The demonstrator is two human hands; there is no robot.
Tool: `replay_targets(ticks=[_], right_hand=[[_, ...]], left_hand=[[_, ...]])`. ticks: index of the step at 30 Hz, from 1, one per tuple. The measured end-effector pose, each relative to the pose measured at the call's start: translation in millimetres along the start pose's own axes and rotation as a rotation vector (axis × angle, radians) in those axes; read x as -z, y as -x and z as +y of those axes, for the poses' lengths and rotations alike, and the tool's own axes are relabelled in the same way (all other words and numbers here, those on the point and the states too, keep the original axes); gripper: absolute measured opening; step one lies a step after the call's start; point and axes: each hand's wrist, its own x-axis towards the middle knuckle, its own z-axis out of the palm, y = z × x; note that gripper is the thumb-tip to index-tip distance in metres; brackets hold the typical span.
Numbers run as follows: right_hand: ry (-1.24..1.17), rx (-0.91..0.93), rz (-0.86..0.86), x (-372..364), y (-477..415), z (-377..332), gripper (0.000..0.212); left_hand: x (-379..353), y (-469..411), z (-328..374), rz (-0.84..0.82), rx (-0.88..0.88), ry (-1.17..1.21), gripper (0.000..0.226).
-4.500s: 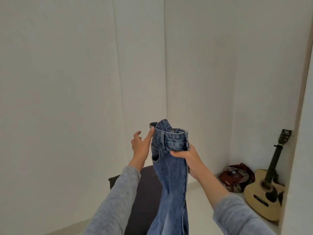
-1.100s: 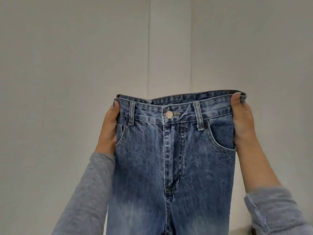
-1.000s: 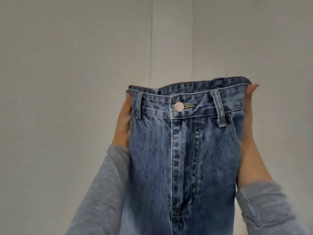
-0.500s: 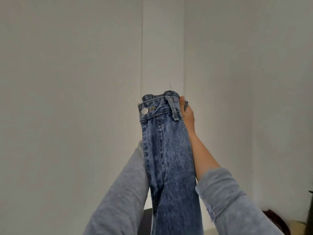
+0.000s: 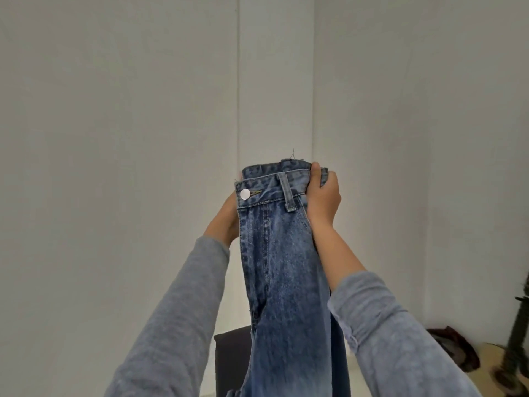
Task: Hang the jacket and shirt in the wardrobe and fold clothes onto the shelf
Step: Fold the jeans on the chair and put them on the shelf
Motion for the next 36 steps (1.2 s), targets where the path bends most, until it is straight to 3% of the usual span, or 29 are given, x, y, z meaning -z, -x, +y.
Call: replay_targets(ticks=[2, 4, 7, 10, 14, 17, 19, 21, 24, 27, 29, 31, 36], right_hand=[[-0.019, -0.015, 0.061, -3, 0, 0, 0.038], [0.002, -0.051, 0.081, -5, -2, -1, 0.041], [0.045, -0.053, 0.066, -6, -4, -2, 0.043], [0.007, 0.047, -0.029, -3, -10, -6, 0.043], [-0.116, 0.201, -0.152, 12, -20, -15, 0.036], [-0.185, 0.011, -0.471, 25, -23, 1, 0.057], [-0.104, -0.093, -0.641, 31, -19, 21, 0.052], [0.02, -0.024, -0.577, 29, -17, 35, 0.027], [0.207, 0.109, -0.405, 18, -15, 41, 0.021], [0.067, 0.11, -0.242, 8, -9, 43, 0.016], [-0.077, 0.06, -0.12, 7, -4, 44, 0.025], [-0.122, 0.02, -0.17, 6, 0, 51, 0.027], [-0.011, -0.102, -0.534, 1, 14, 71, 0.019]], left_hand=[[0, 16, -3, -0.054, 0.15, 0.127, 0.083], [20, 23, -17, -0.139, 0.193, 0.079, 0.095], [21, 20, -25, -0.102, 0.173, -0.192, 0.071], [14, 11, -21, 0.149, 0.046, -0.22, 0.04], [8, 2, -13, 0.297, -0.171, -0.228, 0.032], [7, -8, -4, 0.355, -0.315, -0.265, 0.03], [11, -14, -3, 0.403, -0.359, -0.3, 0.031], [14, -17, -6, 0.454, -0.379, -0.376, 0.028], [12, -20, -9, 0.525, -0.42, -0.424, 0.03], [10, -25, -2, 0.556, -0.494, -0.425, 0.036], [10, -26, 4, 0.559, -0.517, -0.429, 0.038], [14, -26, 7, 0.559, -0.526, -0.437, 0.038], [35, -19, 5, 0.551, -0.501, -0.463, 0.041]])
